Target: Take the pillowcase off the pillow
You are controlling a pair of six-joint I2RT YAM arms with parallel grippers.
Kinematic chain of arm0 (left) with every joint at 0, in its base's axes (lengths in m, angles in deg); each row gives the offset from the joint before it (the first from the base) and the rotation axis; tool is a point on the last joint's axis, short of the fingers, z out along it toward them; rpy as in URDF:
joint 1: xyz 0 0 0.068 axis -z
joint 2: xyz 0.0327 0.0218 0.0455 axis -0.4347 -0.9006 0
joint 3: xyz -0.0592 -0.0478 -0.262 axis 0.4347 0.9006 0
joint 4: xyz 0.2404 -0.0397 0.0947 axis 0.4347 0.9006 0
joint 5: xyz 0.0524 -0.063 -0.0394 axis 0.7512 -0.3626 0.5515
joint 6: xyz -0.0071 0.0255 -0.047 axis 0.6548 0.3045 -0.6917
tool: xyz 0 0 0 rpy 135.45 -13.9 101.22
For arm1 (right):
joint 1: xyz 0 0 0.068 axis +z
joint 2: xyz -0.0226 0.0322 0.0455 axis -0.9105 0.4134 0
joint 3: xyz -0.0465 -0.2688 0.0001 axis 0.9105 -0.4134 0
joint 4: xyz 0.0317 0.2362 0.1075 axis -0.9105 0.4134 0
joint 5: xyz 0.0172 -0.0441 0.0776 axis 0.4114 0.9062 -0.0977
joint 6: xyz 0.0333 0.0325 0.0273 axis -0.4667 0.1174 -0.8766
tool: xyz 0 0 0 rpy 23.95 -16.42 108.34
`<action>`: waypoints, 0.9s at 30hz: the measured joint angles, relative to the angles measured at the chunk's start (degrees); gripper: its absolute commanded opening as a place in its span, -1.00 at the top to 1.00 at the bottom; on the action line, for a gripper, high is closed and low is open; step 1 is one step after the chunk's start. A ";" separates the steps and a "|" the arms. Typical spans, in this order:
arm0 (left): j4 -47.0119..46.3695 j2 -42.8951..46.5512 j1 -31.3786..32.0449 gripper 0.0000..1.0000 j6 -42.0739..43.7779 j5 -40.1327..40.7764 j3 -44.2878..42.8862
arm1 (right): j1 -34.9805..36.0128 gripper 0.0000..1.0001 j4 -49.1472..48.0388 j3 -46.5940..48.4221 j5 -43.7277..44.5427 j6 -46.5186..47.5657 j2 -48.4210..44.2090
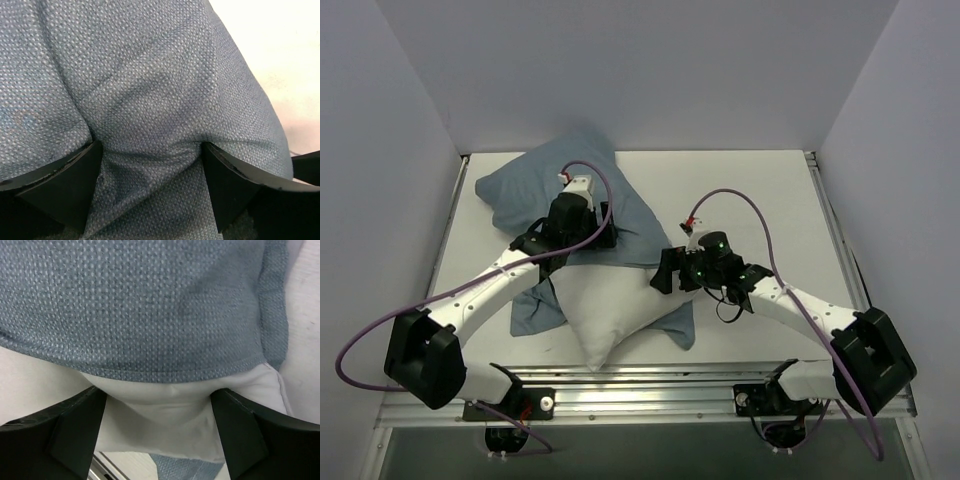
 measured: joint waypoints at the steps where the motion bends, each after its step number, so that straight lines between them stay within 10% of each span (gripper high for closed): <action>1: 0.00 -0.07 -0.07 -0.77 -0.02 -0.02 -0.04 | 0.00 -0.30 -1.22 -0.26 -0.70 0.39 1.01; 3: -0.02 -0.26 -0.15 -0.77 -0.04 -0.35 -0.17 | 0.02 0.48 -3.72 -0.50 -2.01 1.16 2.80; 6: 0.02 -0.61 -0.13 -0.77 -0.02 -1.14 -0.61 | 0.15 1.00 -6.51 -0.70 -3.48 1.88 4.66; 27: 15.80 -15.65 7.30 -0.80 21.75 -9.90 -35.58 | 3.21 1.00 0.74 0.52 4.37 5.68 -4.00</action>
